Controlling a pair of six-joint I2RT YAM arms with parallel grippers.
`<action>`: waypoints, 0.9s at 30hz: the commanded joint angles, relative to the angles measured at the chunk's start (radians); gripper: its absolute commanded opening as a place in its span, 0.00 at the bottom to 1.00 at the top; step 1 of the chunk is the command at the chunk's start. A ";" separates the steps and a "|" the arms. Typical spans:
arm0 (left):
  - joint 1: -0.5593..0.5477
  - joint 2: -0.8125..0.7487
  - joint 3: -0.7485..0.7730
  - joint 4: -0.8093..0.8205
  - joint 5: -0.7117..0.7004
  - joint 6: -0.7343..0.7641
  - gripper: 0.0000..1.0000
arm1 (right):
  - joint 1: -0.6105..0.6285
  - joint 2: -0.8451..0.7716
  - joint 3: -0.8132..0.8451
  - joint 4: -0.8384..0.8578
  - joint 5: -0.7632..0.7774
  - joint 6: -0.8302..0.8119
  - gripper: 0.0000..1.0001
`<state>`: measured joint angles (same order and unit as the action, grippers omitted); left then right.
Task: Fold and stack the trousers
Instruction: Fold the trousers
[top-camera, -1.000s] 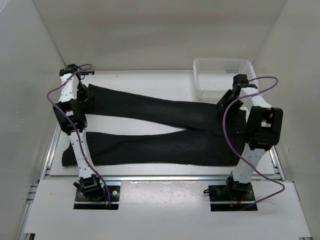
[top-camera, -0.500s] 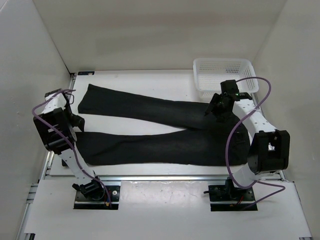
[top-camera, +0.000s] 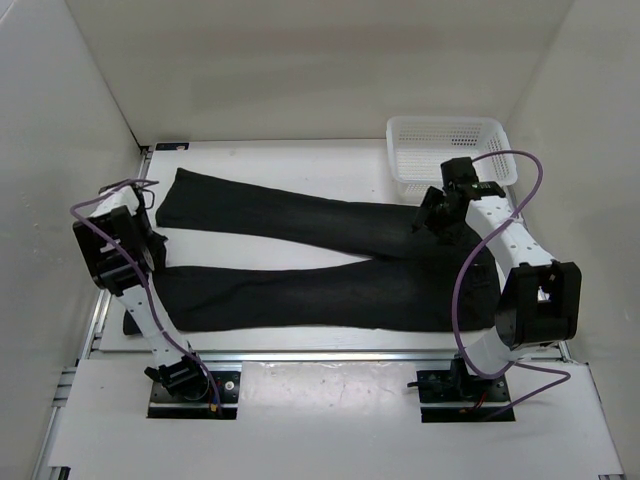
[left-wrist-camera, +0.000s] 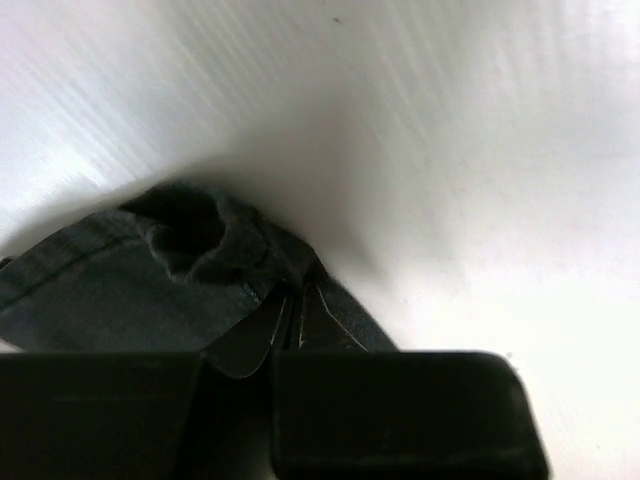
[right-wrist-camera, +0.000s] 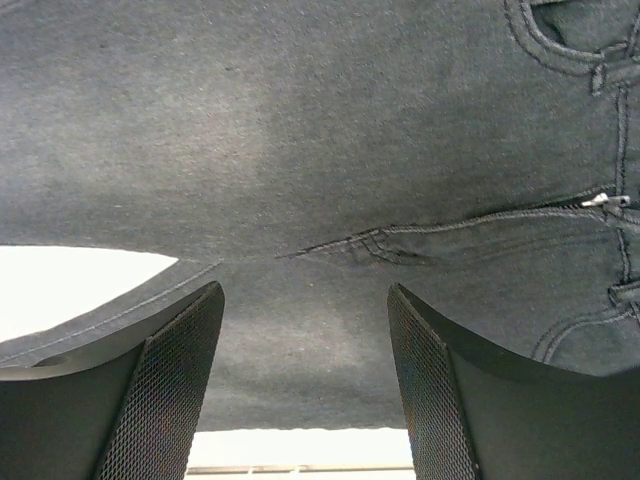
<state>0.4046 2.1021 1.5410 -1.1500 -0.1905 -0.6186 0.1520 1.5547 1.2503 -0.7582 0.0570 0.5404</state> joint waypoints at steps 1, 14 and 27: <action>-0.009 -0.117 0.085 -0.014 -0.050 0.019 0.10 | 0.001 -0.047 0.029 -0.027 0.033 -0.011 0.72; -0.030 0.166 0.624 -0.142 -0.020 0.063 0.10 | -0.058 -0.085 -0.023 -0.027 0.092 0.007 0.72; -0.050 -0.094 0.270 -0.104 -0.036 0.131 0.69 | -0.077 -0.159 -0.091 -0.038 0.063 0.007 0.72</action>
<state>0.3634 2.2570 1.9377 -1.2793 -0.1768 -0.5083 0.0788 1.4418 1.1622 -0.7891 0.1341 0.5461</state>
